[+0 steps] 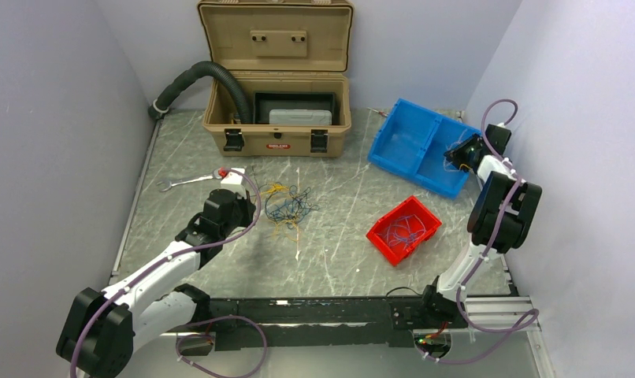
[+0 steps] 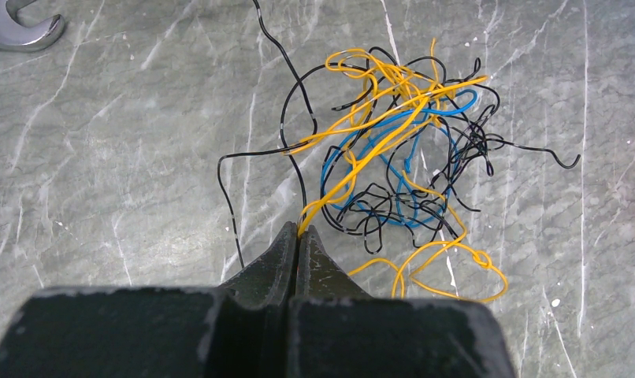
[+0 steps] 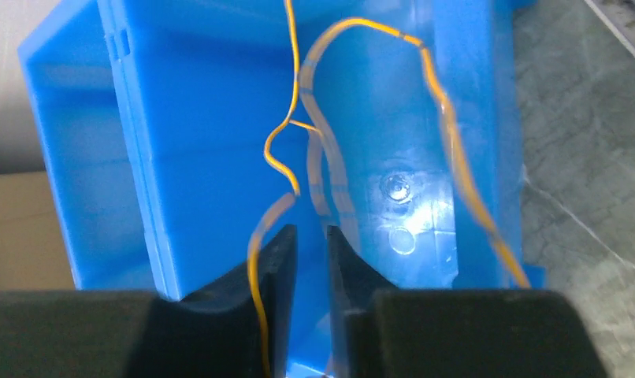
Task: Untangle the cables
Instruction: Place the cable in the bin.
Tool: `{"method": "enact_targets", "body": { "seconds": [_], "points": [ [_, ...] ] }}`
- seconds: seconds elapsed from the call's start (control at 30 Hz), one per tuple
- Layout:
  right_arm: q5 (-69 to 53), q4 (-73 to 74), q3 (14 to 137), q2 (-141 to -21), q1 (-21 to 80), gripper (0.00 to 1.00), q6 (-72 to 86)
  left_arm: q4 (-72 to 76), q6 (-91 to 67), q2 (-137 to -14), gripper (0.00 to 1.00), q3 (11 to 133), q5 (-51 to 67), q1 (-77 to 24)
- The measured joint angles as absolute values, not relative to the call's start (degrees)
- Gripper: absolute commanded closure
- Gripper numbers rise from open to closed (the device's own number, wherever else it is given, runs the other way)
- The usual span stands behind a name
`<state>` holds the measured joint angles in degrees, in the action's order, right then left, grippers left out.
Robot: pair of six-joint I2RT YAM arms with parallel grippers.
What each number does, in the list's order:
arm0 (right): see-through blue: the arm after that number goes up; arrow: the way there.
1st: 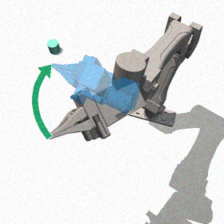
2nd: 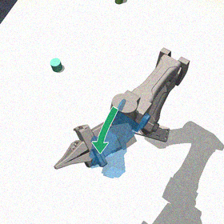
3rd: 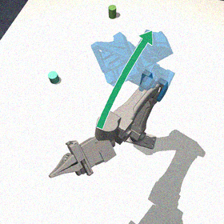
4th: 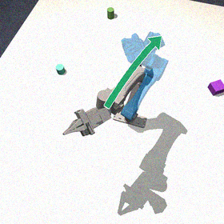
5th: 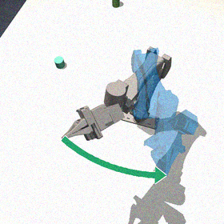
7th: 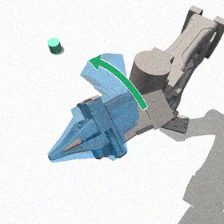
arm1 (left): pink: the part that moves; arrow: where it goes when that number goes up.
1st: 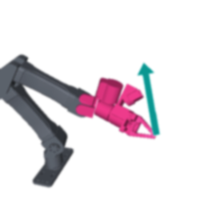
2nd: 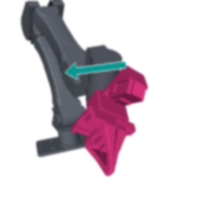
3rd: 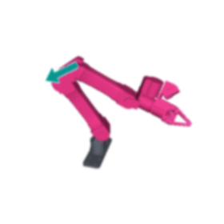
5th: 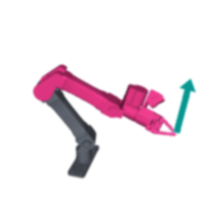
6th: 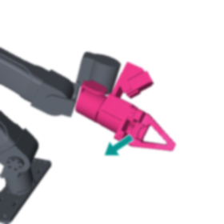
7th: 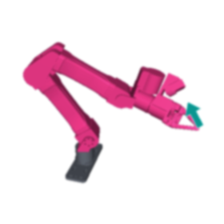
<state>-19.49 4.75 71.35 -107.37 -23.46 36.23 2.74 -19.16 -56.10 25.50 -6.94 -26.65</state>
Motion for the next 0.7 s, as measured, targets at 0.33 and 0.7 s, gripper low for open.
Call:
{"method": "enact_targets", "body": {
  "seconds": [0.33,0.7],
  "points": [
    [-10.22,11.64,75.11,-105.36,-21.96,0.34,36.18,2.74,-19.16,-56.1,1.0,25.5,-6.94,-26.65],
    [-4.43,19.4,83.4,-100.44,-17.15,0.3,32.36,2.74,-19.16,-56.1,1.0,25.5,-6.94,-26.65]
  ]
}}
